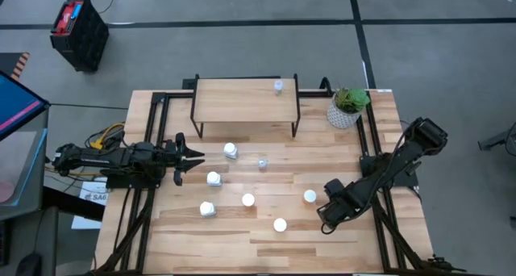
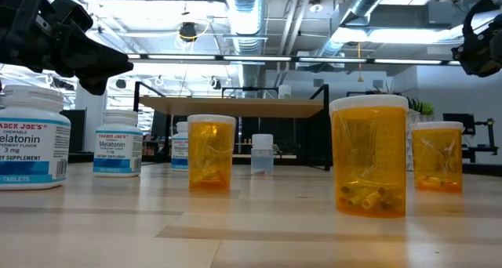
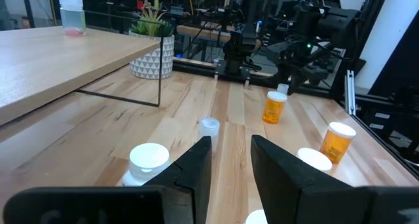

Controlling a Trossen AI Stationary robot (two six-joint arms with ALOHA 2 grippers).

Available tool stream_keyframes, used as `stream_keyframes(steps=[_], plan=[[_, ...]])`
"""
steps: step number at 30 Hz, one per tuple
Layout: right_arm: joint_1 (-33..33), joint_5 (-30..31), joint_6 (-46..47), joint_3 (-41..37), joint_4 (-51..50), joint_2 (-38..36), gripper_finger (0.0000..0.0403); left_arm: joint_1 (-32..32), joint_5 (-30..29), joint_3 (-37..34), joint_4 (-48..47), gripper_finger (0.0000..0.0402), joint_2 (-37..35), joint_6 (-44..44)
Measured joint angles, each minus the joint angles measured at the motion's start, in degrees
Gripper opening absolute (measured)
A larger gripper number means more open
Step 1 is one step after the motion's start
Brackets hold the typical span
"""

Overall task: Pick and place medicine bottles onto shelf by color
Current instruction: Put the bottom transparent pill bottle aligned with the other transparent pill bottle on the shelf

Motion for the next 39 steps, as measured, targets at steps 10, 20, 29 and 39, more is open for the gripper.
stream_keyframes(steps=[10,20,29,39], plan=[[-0.6,0.0,-0.5,1.0,-0.4,0.0,0.0118,0.0,0.0,0.0,0.0,0.0096,0.0,0.0],[-9.6,0.3,-21.1,14.0,-3.1,-2.0,0.0123,0.0,0.0,0.0,0.0,0.0096,0.0,0.0],[-26.3,4.1,-46.2,25.7,-3.2,-1.7,0.0124,0.0,0.0,0.0,0.0,0.0096,0.0,0.0],[-46.9,1.9,-67.2,34.0,-1.7,-1.7,0.0123,0.0,0.0,0.0,0.0,0.0096,0.0,0.0]])
